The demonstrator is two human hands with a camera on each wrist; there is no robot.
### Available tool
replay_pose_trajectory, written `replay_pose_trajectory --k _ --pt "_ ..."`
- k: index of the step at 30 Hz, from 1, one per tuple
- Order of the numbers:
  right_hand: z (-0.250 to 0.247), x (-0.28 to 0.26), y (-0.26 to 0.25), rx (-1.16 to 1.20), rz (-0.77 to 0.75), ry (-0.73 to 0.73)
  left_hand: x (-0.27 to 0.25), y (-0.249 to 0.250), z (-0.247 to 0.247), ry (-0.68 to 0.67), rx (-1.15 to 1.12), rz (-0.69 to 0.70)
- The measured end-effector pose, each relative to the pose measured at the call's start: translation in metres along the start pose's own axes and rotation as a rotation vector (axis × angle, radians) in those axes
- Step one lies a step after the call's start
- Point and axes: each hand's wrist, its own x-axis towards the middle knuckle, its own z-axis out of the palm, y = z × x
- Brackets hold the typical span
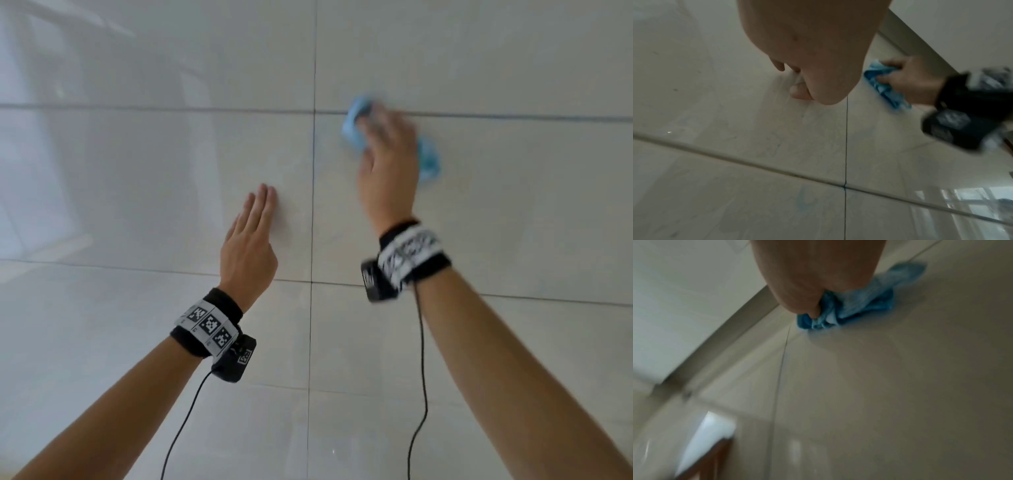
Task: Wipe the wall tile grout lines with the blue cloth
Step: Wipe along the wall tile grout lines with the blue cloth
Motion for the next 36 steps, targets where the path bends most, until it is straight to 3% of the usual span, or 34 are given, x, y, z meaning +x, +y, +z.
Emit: replay_pose_trajectory --k 2,5,11,14,18,20,24,29,33,36 --pt "0.002 0.060 -0.003 0.042 0.069 0.058 -0.001 -0.002 0.000 -0.007 -0.005 0.000" --pt "0.023 0.077 -0.029 0.045 -0.065 -0.020 0.001 -0.004 -0.003 -0.012 0.003 0.004" --pt "0.042 -0.063 -0.054 0.066 -0.366 -0.333 -0.004 -0.010 -0.011 -0.015 -0.007 -0.015" --pt "0.019 -0.071 -0.028 0.032 -0.433 -0.379 -0.006 -0.003 -0.017 -0.004 -0.004 -0.010" --pt "-0.034 0.006 0.037 -0.020 -0.119 -0.130 0.008 0.028 -0.022 0.004 -0.011 0.032" --pt "-0.063 0.028 0.069 -0.102 -0.088 -0.093 0.015 0.052 -0.019 0.002 -0.033 0.066" --pt "-0.104 0.020 0.117 -0.211 -0.131 -0.137 0.021 0.103 -0.009 -0.004 -0.063 0.145" --pt "-0.162 0.007 0.176 -0.282 -0.001 -0.126 0.021 0.146 0.003 -0.015 -0.061 0.208" --pt "-0.201 -0.008 0.222 -0.336 0.193 -0.020 0.019 0.166 0.011 -0.005 -0.073 0.203" --pt "-0.199 -0.010 0.226 -0.249 0.369 0.122 0.014 0.168 0.012 0.010 -0.090 0.176"
